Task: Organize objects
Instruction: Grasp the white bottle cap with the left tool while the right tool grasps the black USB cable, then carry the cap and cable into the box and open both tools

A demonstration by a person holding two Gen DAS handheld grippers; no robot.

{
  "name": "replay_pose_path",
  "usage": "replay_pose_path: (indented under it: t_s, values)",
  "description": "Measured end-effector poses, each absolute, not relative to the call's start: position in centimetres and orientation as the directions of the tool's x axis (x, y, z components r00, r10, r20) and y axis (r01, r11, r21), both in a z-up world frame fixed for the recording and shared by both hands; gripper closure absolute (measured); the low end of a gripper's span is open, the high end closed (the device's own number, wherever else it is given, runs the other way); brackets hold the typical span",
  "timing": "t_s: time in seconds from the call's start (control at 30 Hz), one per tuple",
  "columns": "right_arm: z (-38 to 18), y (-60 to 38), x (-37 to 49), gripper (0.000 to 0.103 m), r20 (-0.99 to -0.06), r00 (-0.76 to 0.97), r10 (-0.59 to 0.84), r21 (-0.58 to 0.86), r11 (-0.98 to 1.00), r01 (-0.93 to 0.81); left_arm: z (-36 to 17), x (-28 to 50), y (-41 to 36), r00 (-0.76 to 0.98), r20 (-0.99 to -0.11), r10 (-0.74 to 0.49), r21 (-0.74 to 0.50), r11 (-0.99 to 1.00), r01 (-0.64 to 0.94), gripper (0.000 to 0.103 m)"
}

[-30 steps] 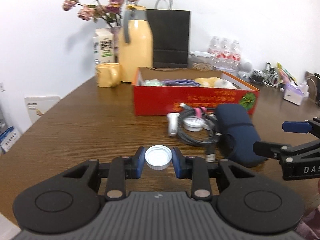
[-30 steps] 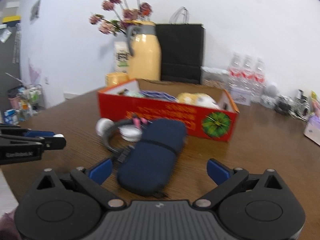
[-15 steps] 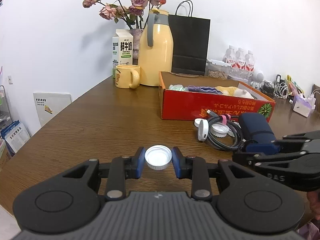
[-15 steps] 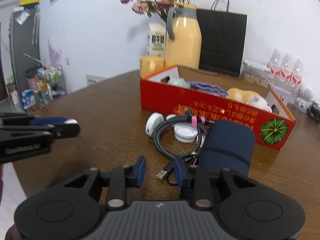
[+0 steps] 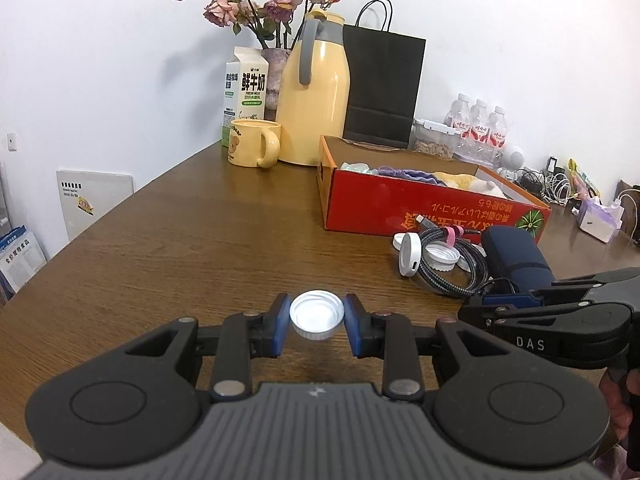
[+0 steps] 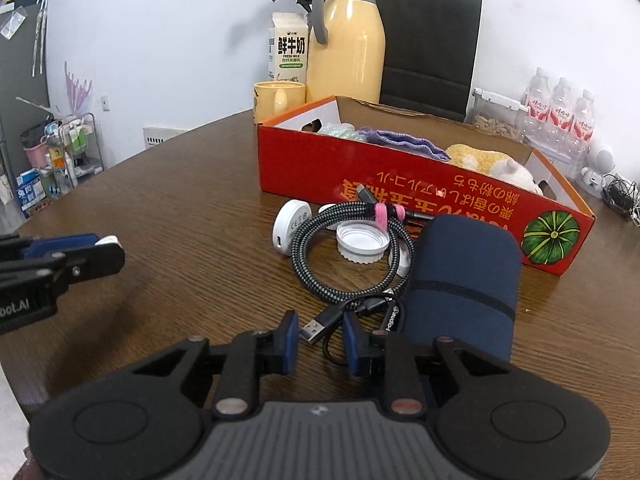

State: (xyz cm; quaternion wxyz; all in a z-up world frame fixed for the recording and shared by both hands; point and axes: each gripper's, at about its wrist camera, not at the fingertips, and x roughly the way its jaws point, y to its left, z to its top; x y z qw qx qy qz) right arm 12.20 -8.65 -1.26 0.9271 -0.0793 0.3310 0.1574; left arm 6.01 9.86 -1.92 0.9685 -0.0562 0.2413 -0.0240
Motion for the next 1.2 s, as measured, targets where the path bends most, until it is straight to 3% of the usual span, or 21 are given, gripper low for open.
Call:
replay_pose_path:
  t_s: [0.27, 1.2]
  values:
    - [-1.2, -9.3, 11.7, 0.097, -0.620, 0.734, 0.276, -0.005, 0.934, -0.356, -1.7, 5.7, 9.4, 0.883, -0.464, -0.069, -0.110, 0.994, 0.019, 0.074]
    - [2.4, -11.9, 9.4, 0.097, -0.459, 0.802, 0.382, 0.055, 0.913, -0.404, 1.7, 6.1, 5.4, 0.914, -0.398, -0.078, -0.055, 0.997, 0.061, 0.074]
